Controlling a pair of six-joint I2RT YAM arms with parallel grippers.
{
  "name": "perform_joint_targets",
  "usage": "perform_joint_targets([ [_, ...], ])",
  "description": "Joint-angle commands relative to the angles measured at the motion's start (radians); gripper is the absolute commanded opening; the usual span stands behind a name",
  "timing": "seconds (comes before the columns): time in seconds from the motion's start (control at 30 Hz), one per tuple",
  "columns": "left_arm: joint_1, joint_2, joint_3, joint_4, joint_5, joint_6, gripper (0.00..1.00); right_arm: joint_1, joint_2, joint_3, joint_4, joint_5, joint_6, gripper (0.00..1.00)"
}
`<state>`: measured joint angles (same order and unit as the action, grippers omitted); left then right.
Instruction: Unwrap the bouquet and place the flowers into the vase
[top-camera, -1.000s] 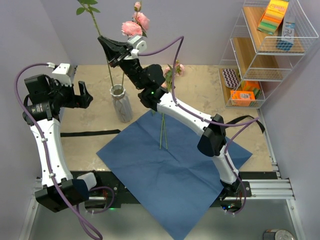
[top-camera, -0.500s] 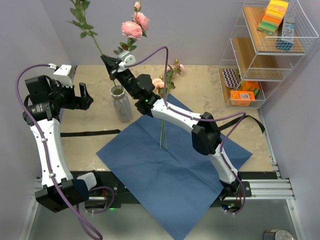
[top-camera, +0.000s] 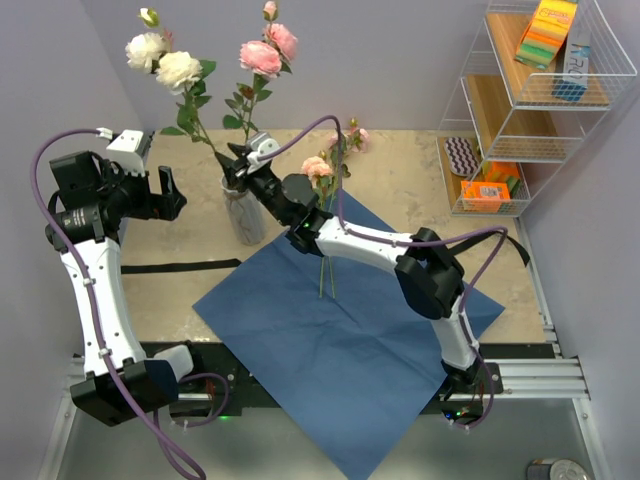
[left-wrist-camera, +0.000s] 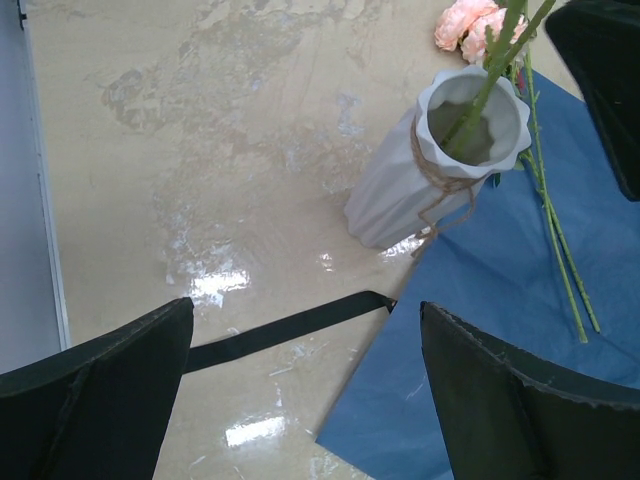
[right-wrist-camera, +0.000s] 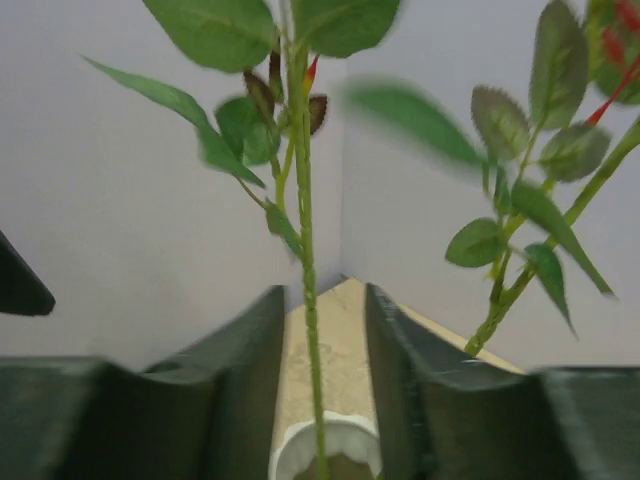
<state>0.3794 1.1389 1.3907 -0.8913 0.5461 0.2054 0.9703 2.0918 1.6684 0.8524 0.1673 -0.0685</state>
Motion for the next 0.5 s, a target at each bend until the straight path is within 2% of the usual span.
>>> perform_joint_targets([
  [0.0, 0.009, -0.028, -0.018, 0.029, 0.002, 0.009, 0.99, 0.01, -0.127, -0.025, 0.047, -0.005, 0.01, 0.5],
  [0.03, 0.01, -0.028, -0.019, 0.031, 0.002, 0.005, 0.99, 0.01, -0.142, -0.051, 0.024, -0.009, 0.01, 0.62],
  [0.13, 0.01, -0.028, -0.018, 0.035, 0.005, -0.006, 0.99, 0.015, -0.226, -0.145, -0.018, -0.006, 0.009, 0.67],
  [0.2, 0.01, -0.028, -0.018, 0.041, 0.006, -0.012, 0.99, 0.022, -0.284, -0.235, -0.045, 0.026, 0.006, 0.67],
  [0.33, 0.01, -0.021, -0.013, 0.046, 0.002, -0.021, 0.99, 0.022, -0.433, -0.376, -0.24, 0.108, 0.032, 0.65],
  [0.47, 0.01, -0.03, -0.019, 0.04, 0.002, -0.018, 0.99, 0.018, -0.602, -0.574, -0.311, 0.224, 0.099, 0.64],
])
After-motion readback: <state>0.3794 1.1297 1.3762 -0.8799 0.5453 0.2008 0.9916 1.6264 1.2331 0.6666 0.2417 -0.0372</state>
